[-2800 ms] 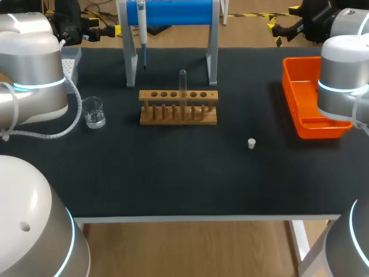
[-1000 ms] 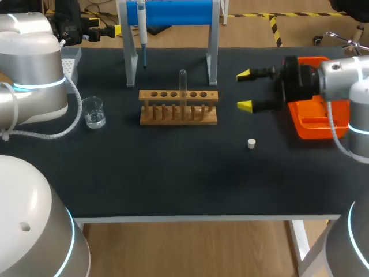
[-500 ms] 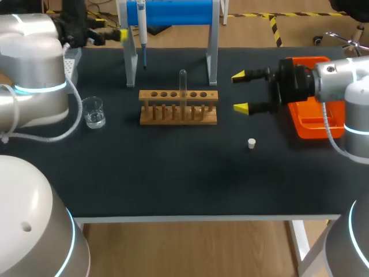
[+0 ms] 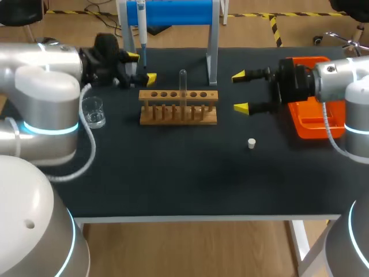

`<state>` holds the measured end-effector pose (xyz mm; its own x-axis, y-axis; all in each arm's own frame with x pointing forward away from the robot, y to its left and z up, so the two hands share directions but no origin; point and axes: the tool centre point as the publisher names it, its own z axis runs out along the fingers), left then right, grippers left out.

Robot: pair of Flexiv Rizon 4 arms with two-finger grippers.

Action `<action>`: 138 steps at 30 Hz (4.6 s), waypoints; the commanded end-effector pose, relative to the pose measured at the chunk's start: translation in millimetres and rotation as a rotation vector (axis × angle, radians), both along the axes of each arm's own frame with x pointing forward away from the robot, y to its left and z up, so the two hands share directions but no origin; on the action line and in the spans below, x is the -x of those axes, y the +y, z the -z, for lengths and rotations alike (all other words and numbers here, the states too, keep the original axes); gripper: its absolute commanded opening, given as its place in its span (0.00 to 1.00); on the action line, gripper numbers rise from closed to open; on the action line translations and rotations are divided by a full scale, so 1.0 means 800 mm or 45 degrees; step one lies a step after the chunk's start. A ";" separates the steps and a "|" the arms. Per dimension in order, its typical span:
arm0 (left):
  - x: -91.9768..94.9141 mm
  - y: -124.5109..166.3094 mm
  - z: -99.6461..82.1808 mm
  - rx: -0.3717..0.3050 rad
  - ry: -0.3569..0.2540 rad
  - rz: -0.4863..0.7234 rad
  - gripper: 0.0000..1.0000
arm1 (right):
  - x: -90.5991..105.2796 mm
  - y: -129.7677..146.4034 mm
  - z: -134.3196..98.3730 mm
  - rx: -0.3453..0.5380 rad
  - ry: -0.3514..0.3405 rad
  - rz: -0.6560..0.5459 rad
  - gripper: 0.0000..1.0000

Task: Invert the test tube, pick up the pipette, mount the tip to pipette, aspirate from beaker and dispense into the tube, eject the tip, return the pipette, and cap with the stopper.

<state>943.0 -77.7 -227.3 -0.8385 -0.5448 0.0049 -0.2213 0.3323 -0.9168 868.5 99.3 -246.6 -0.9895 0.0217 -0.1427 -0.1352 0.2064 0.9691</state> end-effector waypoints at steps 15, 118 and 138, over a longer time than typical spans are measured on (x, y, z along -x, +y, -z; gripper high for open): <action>0.053 -0.004 0.029 -0.005 0.055 0.012 1.00 | 0.000 -0.001 0.001 -0.002 -0.001 0.000 1.00; 0.053 -0.004 0.029 -0.005 0.055 0.012 1.00 | -0.098 0.182 0.040 -0.261 0.247 -0.279 0.75; 0.053 -0.004 0.029 -0.005 0.055 0.012 1.00 | -0.099 0.183 0.041 -0.252 0.231 -0.290 0.49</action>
<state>899.6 -81.4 -251.1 -0.8409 -0.5399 0.0366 -0.2545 0.3348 -0.9073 944.4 245.6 -277.8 -0.9825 -0.1852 0.0224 0.0233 -0.0032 0.9997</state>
